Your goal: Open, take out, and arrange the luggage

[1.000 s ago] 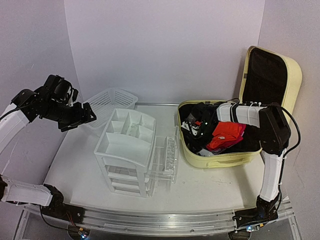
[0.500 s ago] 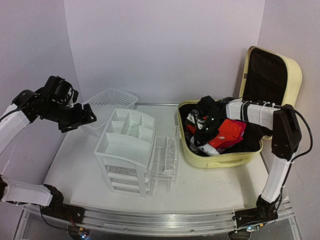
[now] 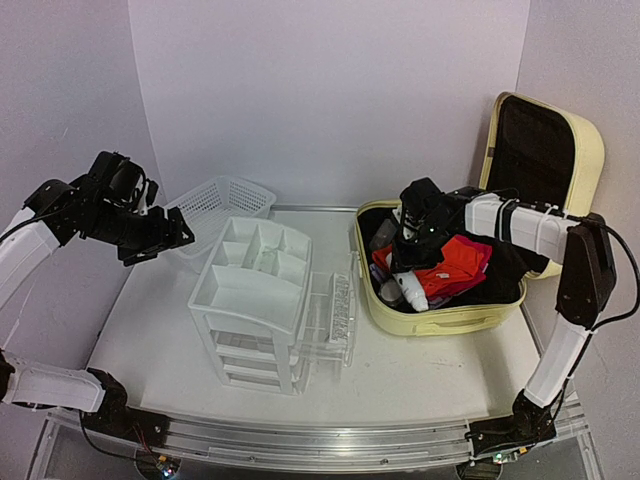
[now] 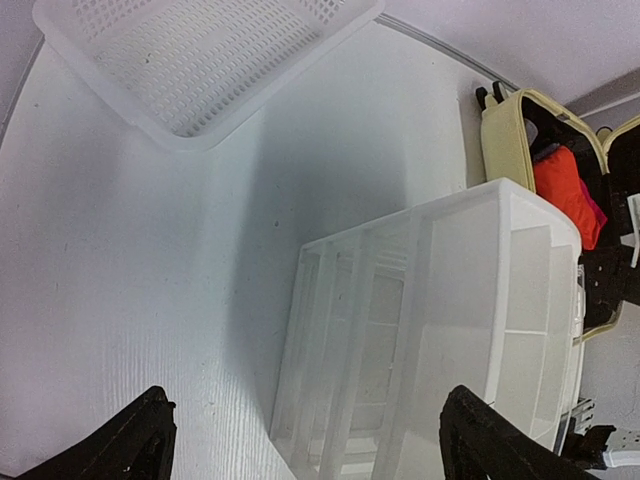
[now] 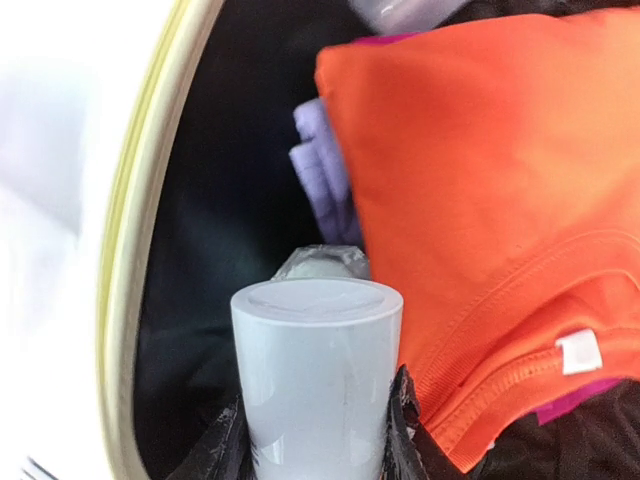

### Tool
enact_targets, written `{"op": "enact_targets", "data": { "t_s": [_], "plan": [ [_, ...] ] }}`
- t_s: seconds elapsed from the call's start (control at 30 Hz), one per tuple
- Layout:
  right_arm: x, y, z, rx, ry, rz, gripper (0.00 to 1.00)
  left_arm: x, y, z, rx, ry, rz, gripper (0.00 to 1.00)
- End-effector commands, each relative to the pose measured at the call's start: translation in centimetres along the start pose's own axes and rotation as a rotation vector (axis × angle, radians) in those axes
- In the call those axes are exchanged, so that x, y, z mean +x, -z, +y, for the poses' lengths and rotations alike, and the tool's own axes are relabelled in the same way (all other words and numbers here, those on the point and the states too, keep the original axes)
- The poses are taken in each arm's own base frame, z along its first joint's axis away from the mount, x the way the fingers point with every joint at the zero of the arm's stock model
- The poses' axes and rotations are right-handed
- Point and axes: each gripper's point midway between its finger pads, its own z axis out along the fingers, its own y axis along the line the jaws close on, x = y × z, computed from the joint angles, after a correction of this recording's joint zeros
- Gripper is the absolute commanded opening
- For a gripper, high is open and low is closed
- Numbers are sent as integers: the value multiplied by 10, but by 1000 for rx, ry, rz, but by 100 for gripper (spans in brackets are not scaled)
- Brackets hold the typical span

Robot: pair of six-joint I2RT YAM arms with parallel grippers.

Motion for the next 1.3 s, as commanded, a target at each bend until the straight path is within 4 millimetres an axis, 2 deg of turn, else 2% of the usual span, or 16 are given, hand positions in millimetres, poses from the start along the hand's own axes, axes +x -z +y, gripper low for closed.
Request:
{"op": "enact_targets", "data": {
  "t_s": [0.0, 0.13, 0.23, 0.33, 0.43, 0.57, 0.7, 0.8, 1.03, 1.13, 1.27],
  "plan": [
    [-70, 72, 8, -50, -216, -274, 18, -6, 5, -12, 64, 4, -19, 92],
    [-94, 103, 17, -114, -298, -350, 14, -6, 8, -15, 83, 8, -20, 92],
    [-104, 120, 20, -155, -388, -386, 10, -6, 10, -18, 101, -5, -20, 92],
    [-110, 139, 33, -261, -501, -385, 8, -4, 14, -21, 126, -14, -21, 92],
    [-115, 159, 53, -383, -601, -375, 6, -1, 18, -19, 137, -12, -28, 92],
    [-114, 174, 89, -502, -678, -339, 6, 4, 23, -18, 162, 3, -40, 92],
    [-100, 172, 136, -548, -695, -302, 6, 7, 25, -17, 178, 7, -49, 93],
    [-85, 160, 158, -531, -702, -288, 6, 9, 28, -16, 187, 21, -56, 93],
    [-56, 139, 184, -479, -701, -259, 6, 7, 34, -26, 256, -7, -82, 93],
    [-42, 130, 187, -444, -688, -252, 7, 5, 37, -29, 273, -30, -101, 93],
    [-36, 117, 200, -418, -628, -248, 7, 1, 43, -35, 306, -66, -129, 93]
  ]
}}
